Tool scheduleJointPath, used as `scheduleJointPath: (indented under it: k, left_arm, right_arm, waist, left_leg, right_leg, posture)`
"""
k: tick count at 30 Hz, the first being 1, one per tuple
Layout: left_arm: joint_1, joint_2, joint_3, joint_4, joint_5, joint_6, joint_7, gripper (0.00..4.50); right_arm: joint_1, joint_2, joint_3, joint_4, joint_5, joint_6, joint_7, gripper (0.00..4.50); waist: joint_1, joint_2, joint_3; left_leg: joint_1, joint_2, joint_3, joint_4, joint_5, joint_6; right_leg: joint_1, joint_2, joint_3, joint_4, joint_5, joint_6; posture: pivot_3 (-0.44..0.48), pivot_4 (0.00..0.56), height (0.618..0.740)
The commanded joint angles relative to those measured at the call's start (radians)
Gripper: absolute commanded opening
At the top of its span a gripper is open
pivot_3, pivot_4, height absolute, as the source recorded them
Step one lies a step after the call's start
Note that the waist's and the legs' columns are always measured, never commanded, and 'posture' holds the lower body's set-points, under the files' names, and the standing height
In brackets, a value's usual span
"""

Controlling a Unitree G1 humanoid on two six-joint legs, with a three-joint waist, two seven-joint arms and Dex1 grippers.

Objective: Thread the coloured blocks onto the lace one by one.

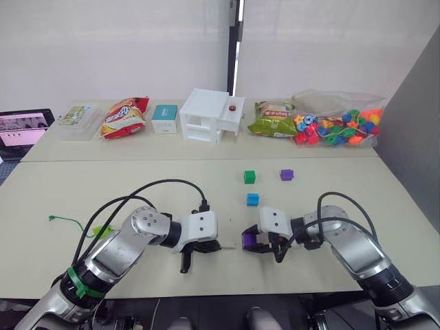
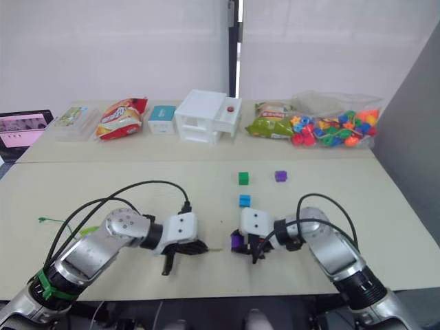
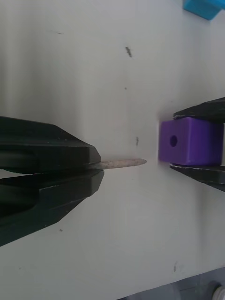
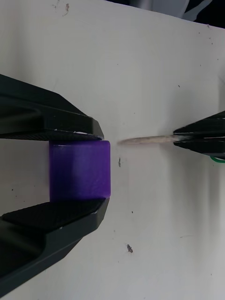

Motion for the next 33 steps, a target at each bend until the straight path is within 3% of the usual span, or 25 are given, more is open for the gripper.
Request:
scheduleJointPath:
  k: [1, 15, 33]
  left_arm:
    - [-0.038, -0.028, -0.007, 0.019, 0.016, -0.003, 0.018, 0.00]
    - [-0.057, -0.048, -0.031, 0.019, 0.025, 0.013, 0.018, 0.00]
    - [-0.082, -0.139, -0.033, 0.023, 0.004, 0.046, 0.033, 0.00]
  right_arm:
    - [0.030, 0.000, 0.029, -0.047, 0.023, 0.034, 0.016, 1.18]
    - [0.017, -0.001, 0.022, -0.081, 0.037, 0.084, 0.023, 1.18]
    - [0.022, 0.005, 0.026, -0.119, 0.050, 0.130, -0.004, 1.18]
  waist:
    - [0.001, 0.000, 0.000]
    - [0.003, 0.000, 0.000]
    - [0.012, 0.000, 0.000]
  left_leg:
    - [0.000, 0.000, 0.000, 0.000, 0.000, 0.000]
    - [0.000, 0.000, 0.000, 0.000, 0.000, 0.000]
    - [-0.001, -0.001, 0.000, 0.001, 0.000, 0.000]
  right_leg:
    - [0.000, 0.000, 0.000, 0.000, 0.000, 0.000]
    - [0.000, 0.000, 0.000, 0.000, 0.000, 0.000]
    - [0.000, -0.001, 0.000, 0.000, 0.000, 0.000]
  posture:
    - [0.000, 0.150, 0.740]
    - [0.000, 0.150, 0.740]
    - [0.000, 0.150, 0.740]
